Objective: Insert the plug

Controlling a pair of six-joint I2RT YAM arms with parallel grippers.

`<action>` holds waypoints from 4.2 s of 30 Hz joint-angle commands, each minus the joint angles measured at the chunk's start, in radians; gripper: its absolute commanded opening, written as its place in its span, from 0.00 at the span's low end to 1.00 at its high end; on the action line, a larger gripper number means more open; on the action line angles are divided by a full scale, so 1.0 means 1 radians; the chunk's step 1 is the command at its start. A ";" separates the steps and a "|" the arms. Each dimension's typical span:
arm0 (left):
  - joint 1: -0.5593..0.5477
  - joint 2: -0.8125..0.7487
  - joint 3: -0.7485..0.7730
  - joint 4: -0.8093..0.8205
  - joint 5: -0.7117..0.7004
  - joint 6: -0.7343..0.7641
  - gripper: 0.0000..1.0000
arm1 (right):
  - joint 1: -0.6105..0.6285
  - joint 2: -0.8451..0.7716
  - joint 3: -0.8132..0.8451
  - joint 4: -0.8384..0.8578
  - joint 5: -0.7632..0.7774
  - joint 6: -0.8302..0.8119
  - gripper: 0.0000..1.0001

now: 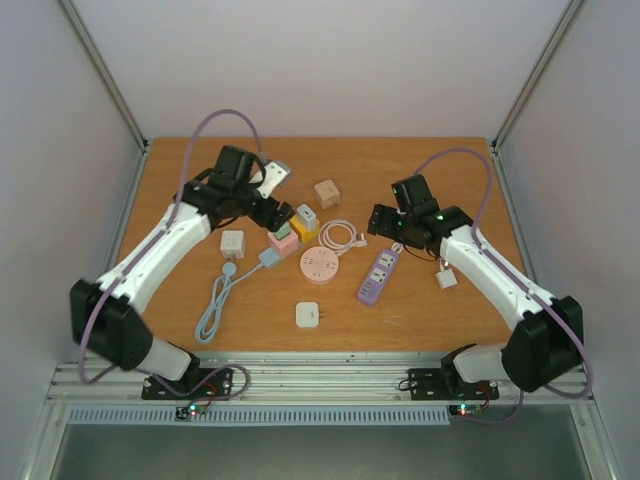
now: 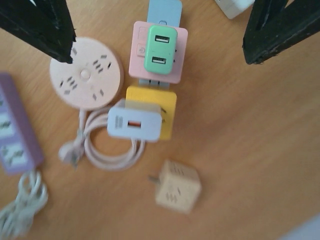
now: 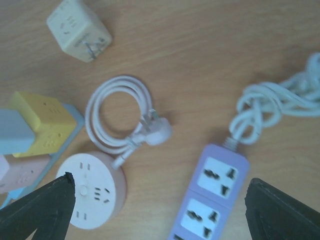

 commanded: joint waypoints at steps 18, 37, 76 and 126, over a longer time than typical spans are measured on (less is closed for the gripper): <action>0.013 -0.624 -0.378 0.327 -0.303 -0.553 0.99 | 0.088 0.900 0.879 -0.007 -0.018 -0.280 0.98; 0.017 -0.623 -0.426 0.327 -0.162 -0.613 0.99 | 0.088 1.185 1.255 -0.240 0.072 -0.447 0.62; -0.371 -0.187 -0.513 1.146 -0.327 -0.693 1.00 | 0.108 -0.006 0.089 0.459 -0.380 0.794 0.53; -0.152 -0.335 -0.468 0.853 0.292 -0.984 0.48 | 0.036 -0.259 0.025 0.351 -0.438 -0.332 0.99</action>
